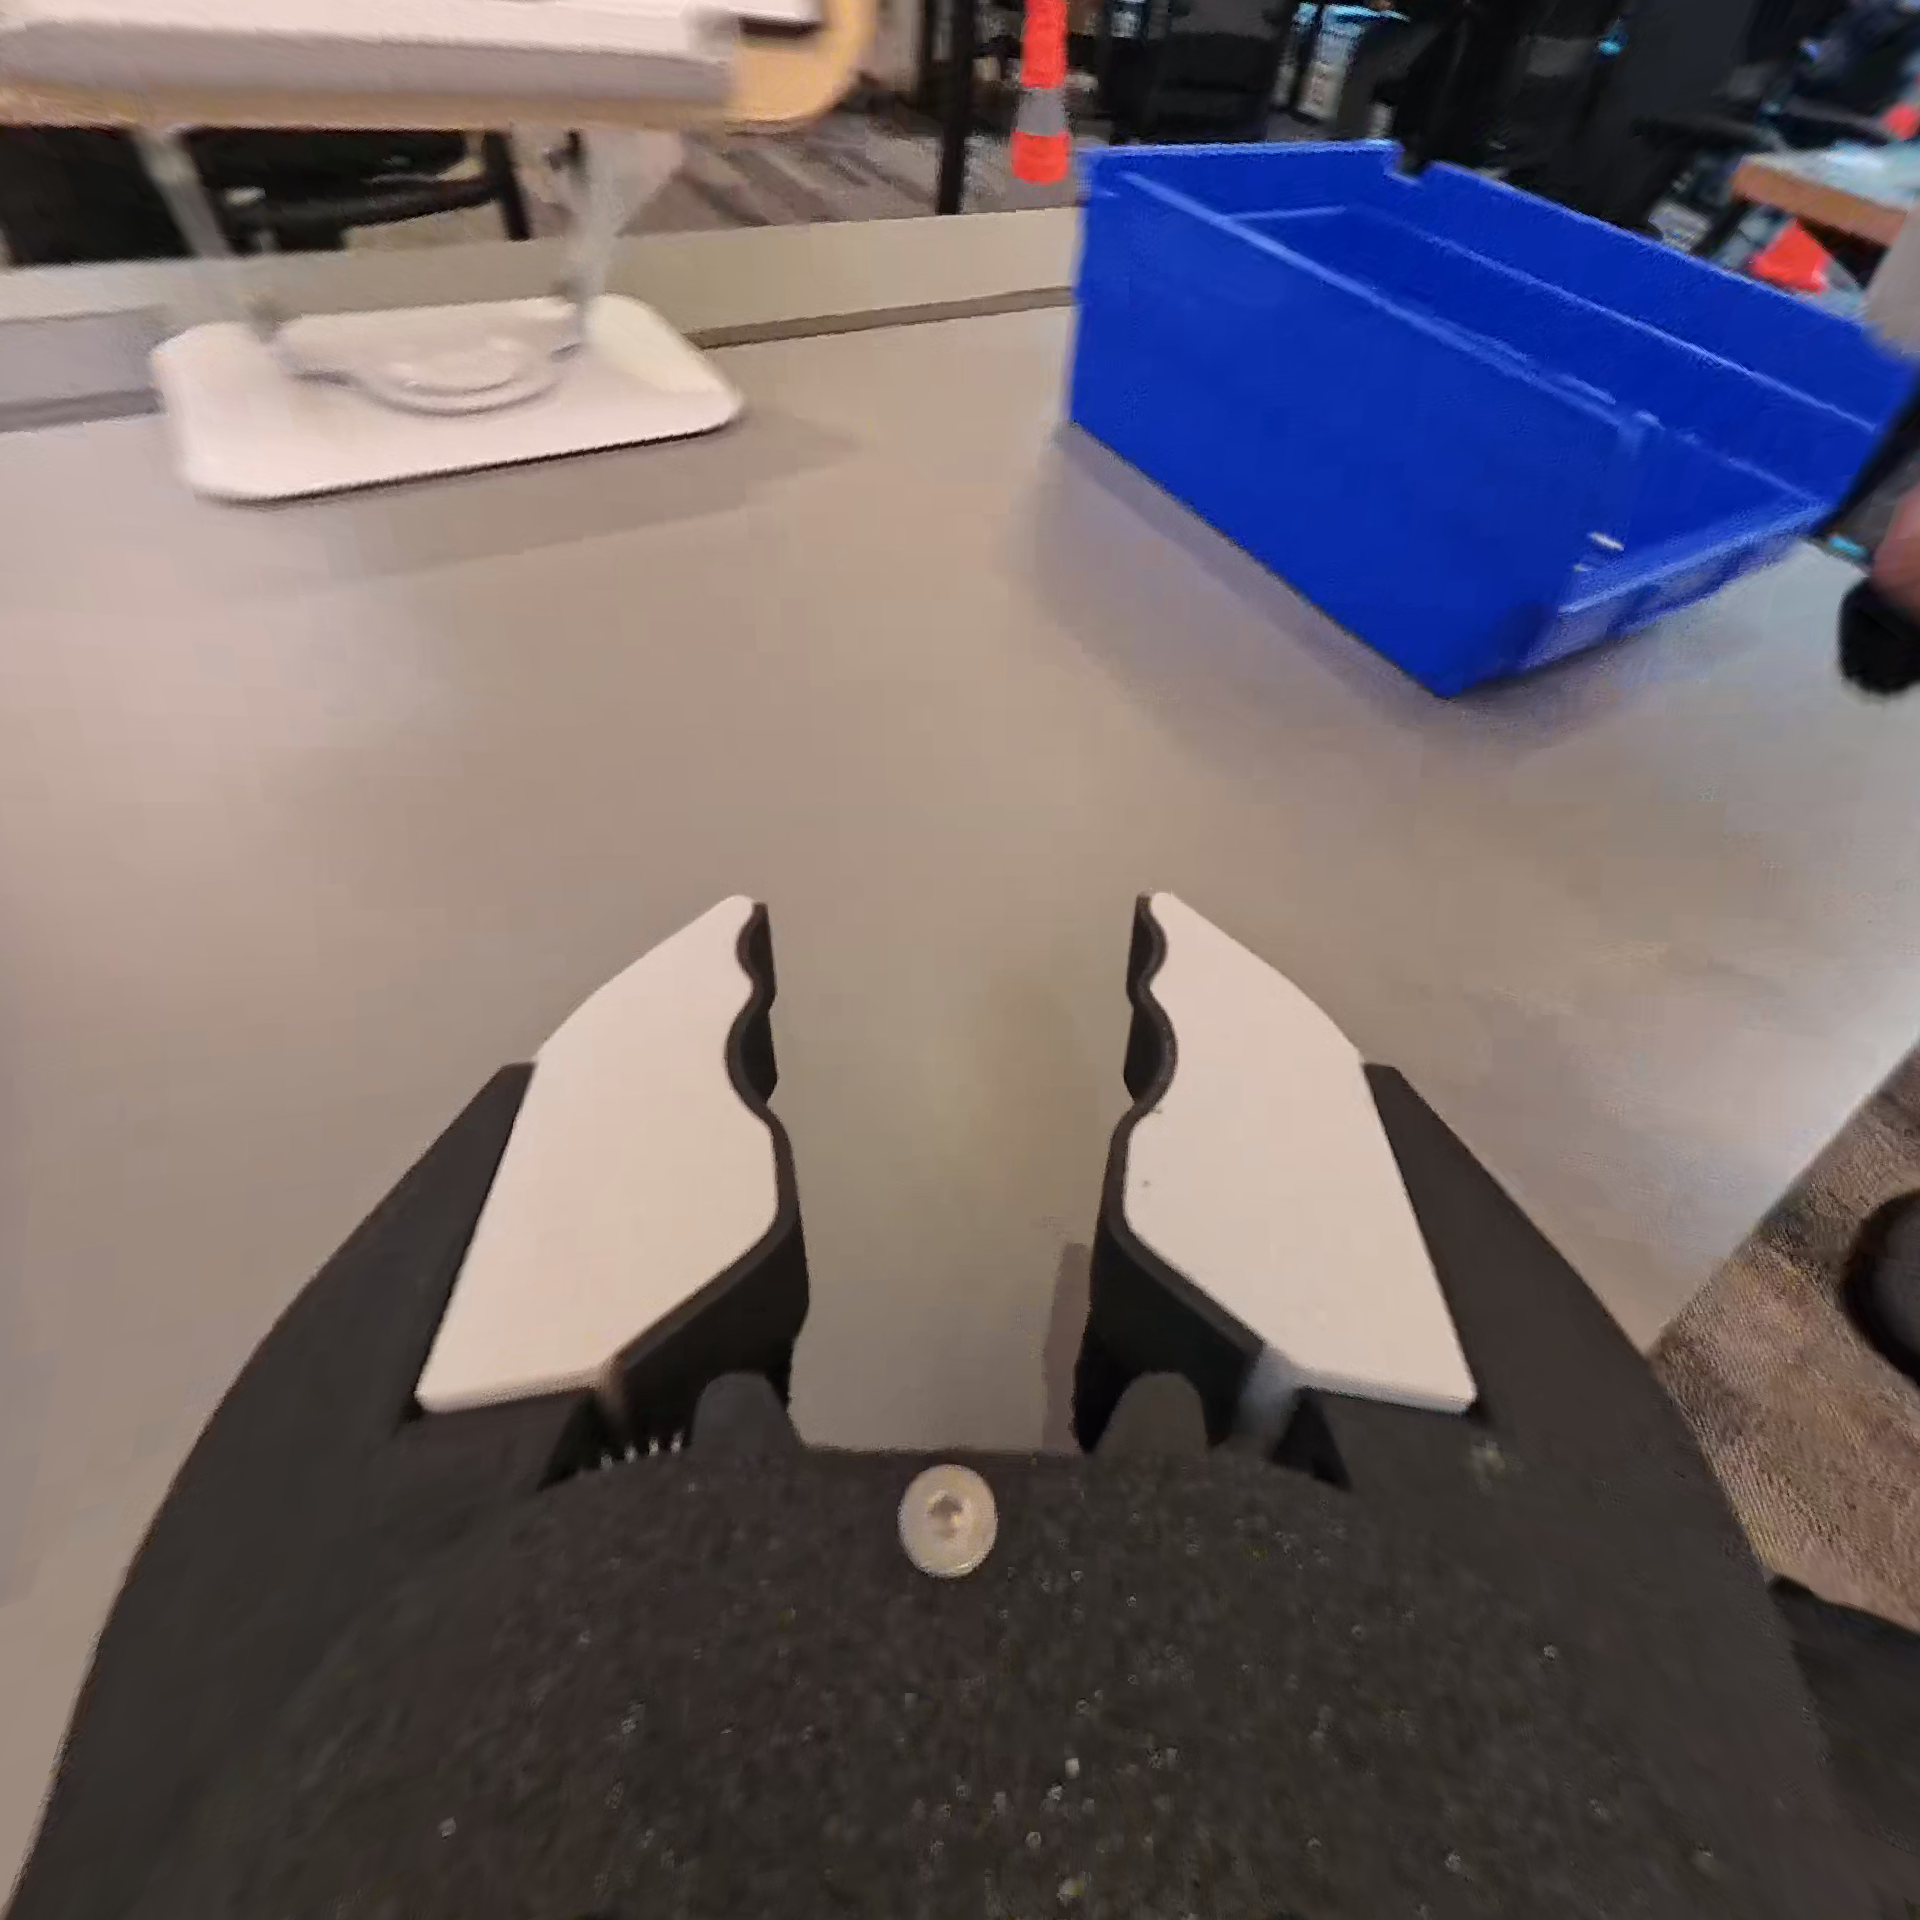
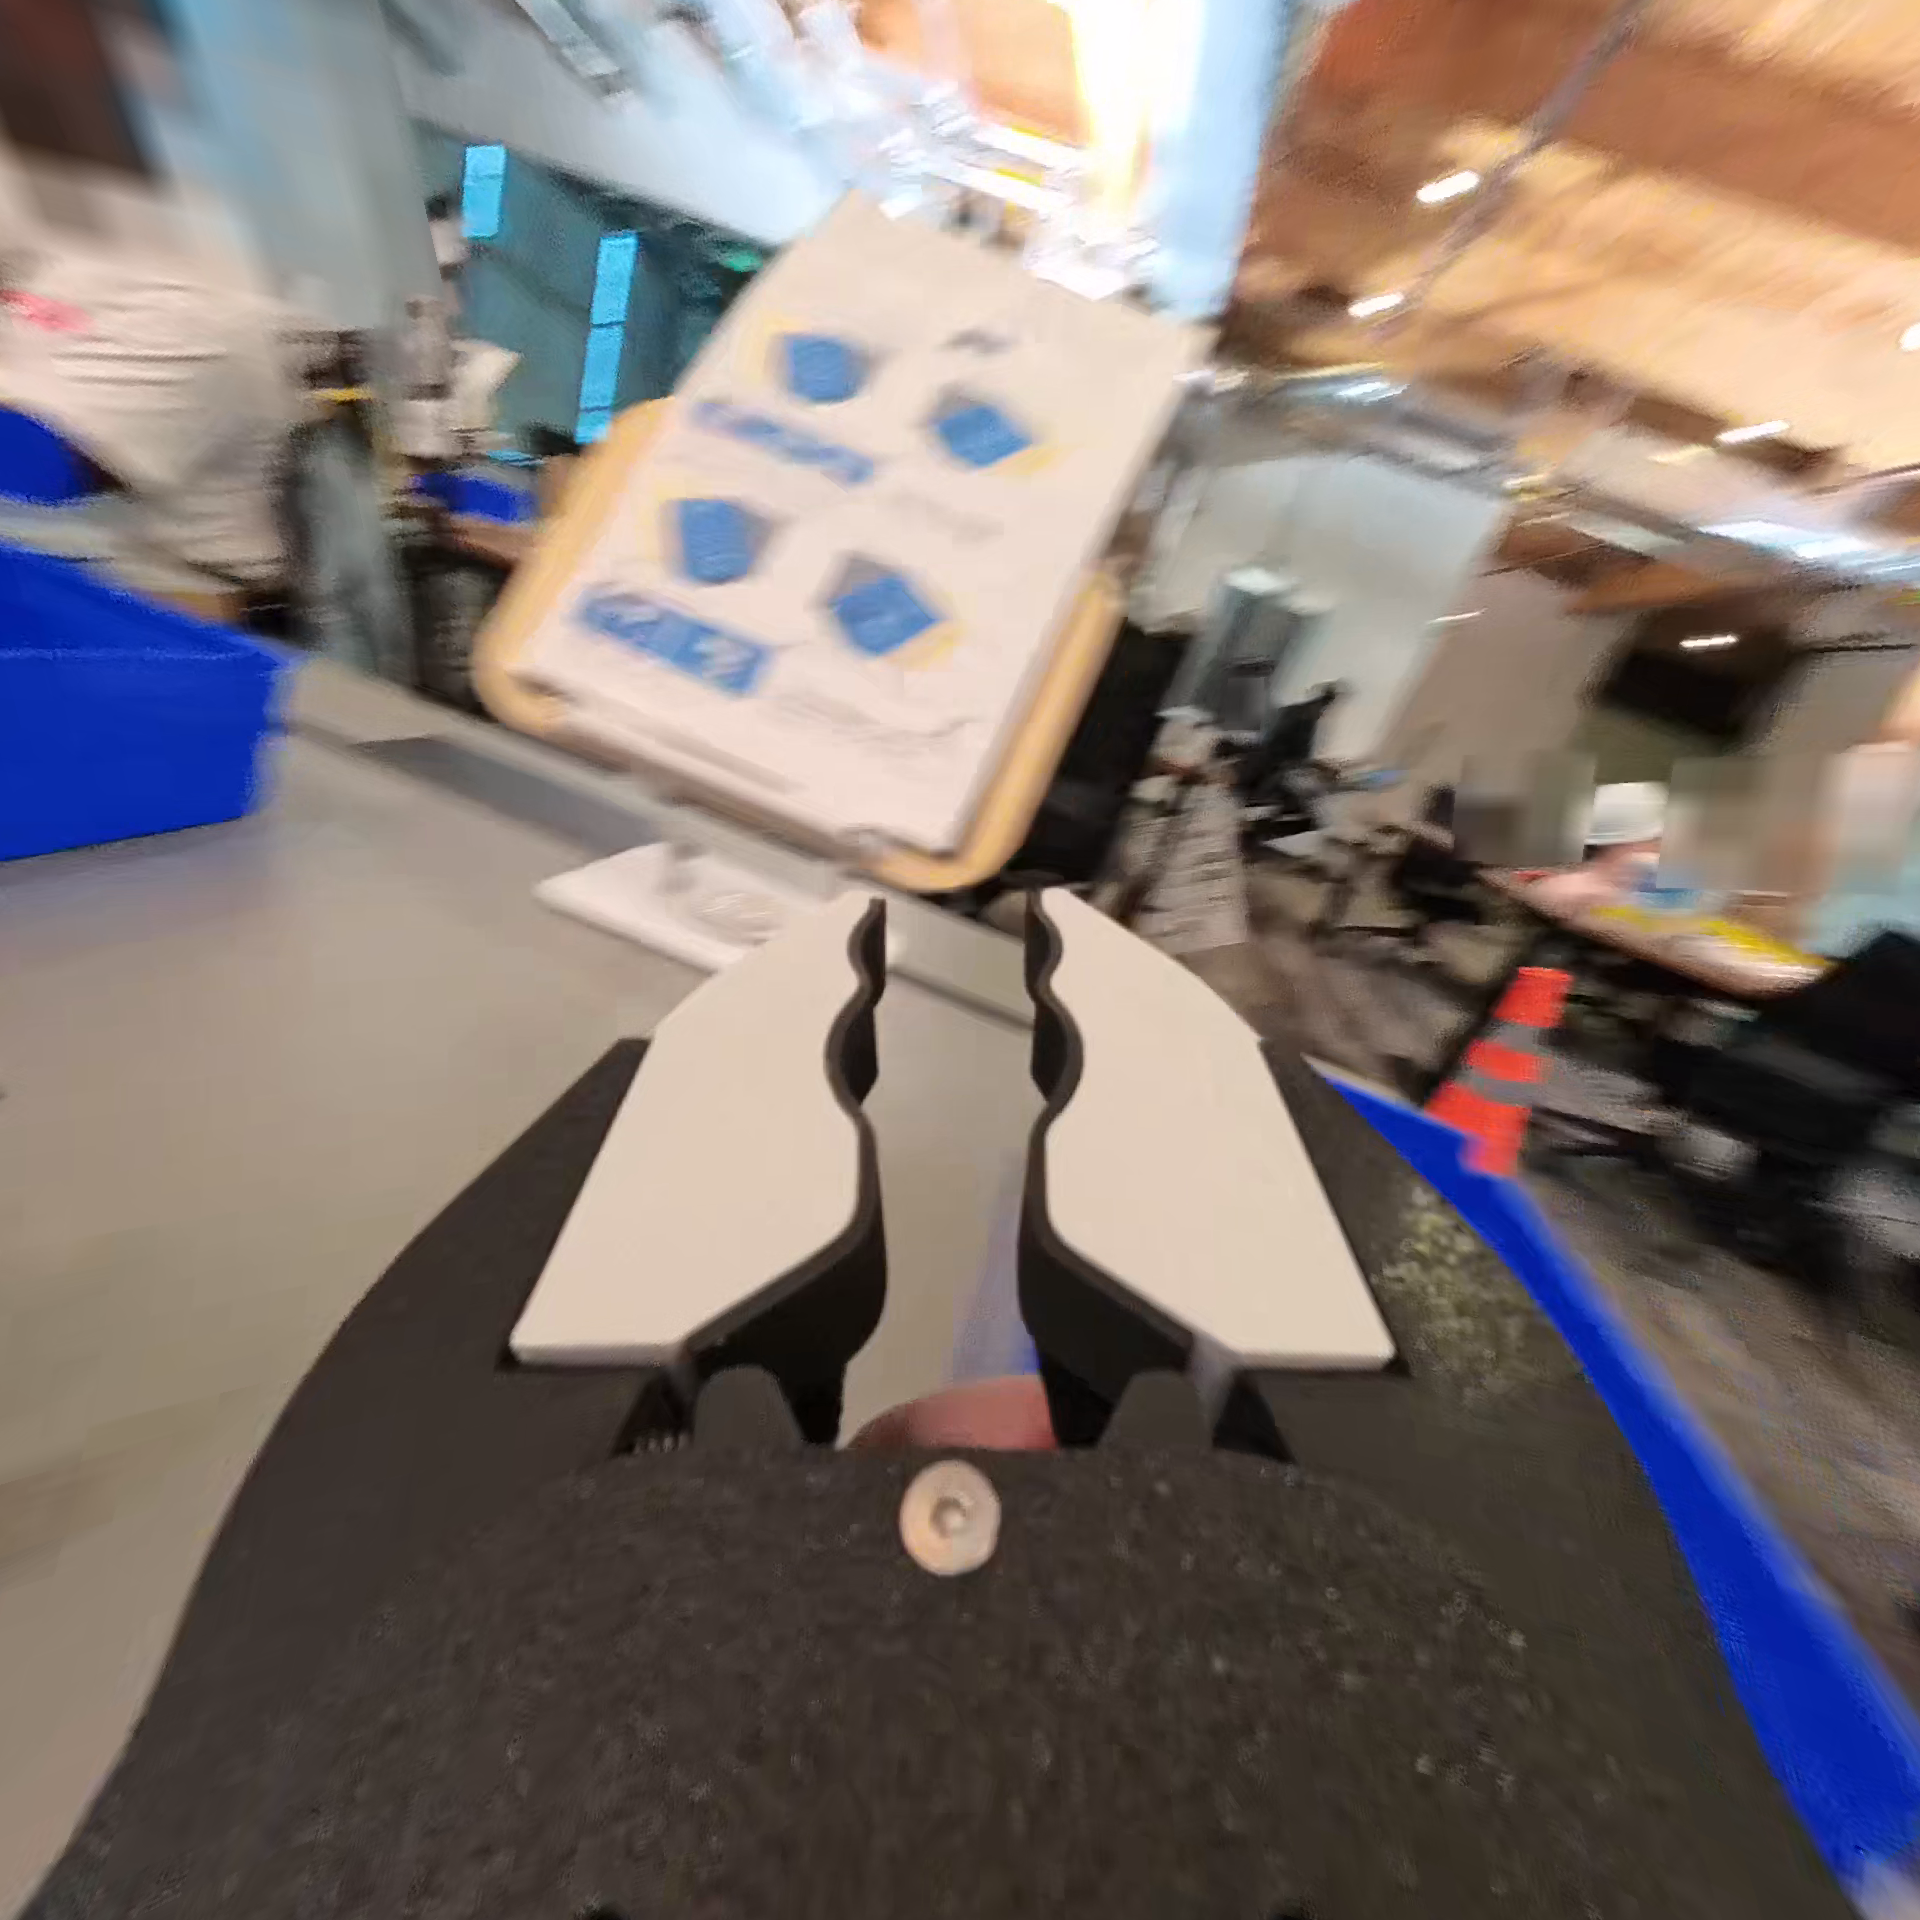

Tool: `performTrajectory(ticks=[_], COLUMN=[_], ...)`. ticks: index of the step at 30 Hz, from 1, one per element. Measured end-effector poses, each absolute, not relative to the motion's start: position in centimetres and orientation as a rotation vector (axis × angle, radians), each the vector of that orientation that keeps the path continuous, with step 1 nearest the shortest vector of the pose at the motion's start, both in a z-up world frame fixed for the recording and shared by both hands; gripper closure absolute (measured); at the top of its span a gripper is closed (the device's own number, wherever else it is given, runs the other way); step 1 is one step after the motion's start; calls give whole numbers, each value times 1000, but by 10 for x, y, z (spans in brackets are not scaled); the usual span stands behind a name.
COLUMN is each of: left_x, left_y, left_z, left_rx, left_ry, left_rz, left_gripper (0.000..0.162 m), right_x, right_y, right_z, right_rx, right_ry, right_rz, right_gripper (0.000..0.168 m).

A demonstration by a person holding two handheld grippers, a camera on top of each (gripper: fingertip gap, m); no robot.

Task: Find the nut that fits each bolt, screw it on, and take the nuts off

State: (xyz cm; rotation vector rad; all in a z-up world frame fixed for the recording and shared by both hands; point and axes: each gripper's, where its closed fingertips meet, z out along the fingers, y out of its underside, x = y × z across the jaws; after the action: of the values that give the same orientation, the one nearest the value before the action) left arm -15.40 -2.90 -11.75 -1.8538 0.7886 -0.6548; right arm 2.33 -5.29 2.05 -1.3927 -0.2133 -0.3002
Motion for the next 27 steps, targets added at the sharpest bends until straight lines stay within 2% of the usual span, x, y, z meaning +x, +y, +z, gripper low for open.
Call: performTrajectory(ticks=[2, 5, 9, 15, 17, 19, 23, 25, 26, 27], left_x=[-103, -24, 60, 127, 132, 126, 107, 96, 91, 87], left_y=[-46, -64, -61, -38, -26, -19, -7, -2, 1, 3], left_z=[-115, -117, -117, -137, -143, -140, -134, -133, -132, -132], left_rx=[-1825, -1798, -1849, -1983, -2008, -2062, -2061, -2074, -2074, -2066], left_ry=[870, 972, 947, 933, 903, 803, 711, 647, 615, 604], left_rz=[-689, -704, -756, -667, -626, -680, -608, -620, -646, -659], left_gripper=[95, 92, 92, 92, 99, 118, 145, 151, 152, 152], right_x=[76, 145, 218, 255, 261, 262, 262, 263, 258, 250], right_y=[-74, -96, -114, -121, -117, -112, -100, -96, -91, -85], right_z=[38, 29, -28, -112, -118, -123, -139, -144, -143, -140], right_rx=[-1395, -1499, -1763, -2015, -1972, -1935, -1970, -1969, -1946, -1913], right_ry=[-119, 28, 232, 431, 481, 511, 532, 566, 568, 575], right_rz=[-399, -404, -347, -81, -36, -4, -58, -96, -63, 1], right_gripper=[144, 140, 123, 104, 105, 106, 110, 111, 105, 109])
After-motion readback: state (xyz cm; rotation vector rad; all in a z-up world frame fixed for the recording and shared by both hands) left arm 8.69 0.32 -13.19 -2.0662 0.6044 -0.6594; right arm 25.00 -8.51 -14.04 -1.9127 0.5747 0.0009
